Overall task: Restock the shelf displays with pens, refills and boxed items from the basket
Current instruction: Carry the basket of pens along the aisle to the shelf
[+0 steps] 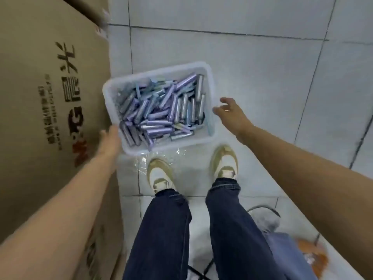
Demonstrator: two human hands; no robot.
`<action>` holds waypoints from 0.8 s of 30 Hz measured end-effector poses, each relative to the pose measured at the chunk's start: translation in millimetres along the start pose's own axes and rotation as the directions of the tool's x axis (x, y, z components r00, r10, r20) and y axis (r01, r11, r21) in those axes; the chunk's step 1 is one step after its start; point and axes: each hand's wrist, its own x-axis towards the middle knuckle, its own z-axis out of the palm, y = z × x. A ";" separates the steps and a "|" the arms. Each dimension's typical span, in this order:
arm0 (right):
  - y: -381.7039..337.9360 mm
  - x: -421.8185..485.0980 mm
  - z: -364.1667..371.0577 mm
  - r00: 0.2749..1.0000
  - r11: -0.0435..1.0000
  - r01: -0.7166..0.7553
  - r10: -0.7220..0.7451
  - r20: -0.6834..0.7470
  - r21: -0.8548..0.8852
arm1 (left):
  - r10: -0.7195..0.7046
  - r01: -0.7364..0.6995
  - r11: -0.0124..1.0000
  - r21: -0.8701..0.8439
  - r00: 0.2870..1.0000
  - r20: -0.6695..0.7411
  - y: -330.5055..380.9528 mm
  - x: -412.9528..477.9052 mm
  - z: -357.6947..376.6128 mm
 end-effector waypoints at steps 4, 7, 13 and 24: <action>13.6 30.6 24.7 0.993 0.999 0.041 -0.037 -0.111 0.034 | 0.073 -0.078 0.993 -0.091 0.996 -0.050 -0.7 29.3 13.2; 21.6 34.0 26.1 0.976 0.994 0.086 -0.071 -0.204 0.066 | 0.150 -0.159 0.985 -0.073 0.982 -0.113 -8.4 29.8 11.6; 11.3 -19.0 -18.2 0.973 0.994 0.094 -0.079 -0.217 0.059 | 0.336 -0.345 0.938 -0.013 0.921 -0.196 11.0 -39.2 6.4; -102.0 -273.7 -175.8 0.841 0.936 0.352 -0.322 -0.434 -0.014 | 0.591 -0.591 0.806 -0.044 0.806 -0.007 120.6 -335.2 -50.8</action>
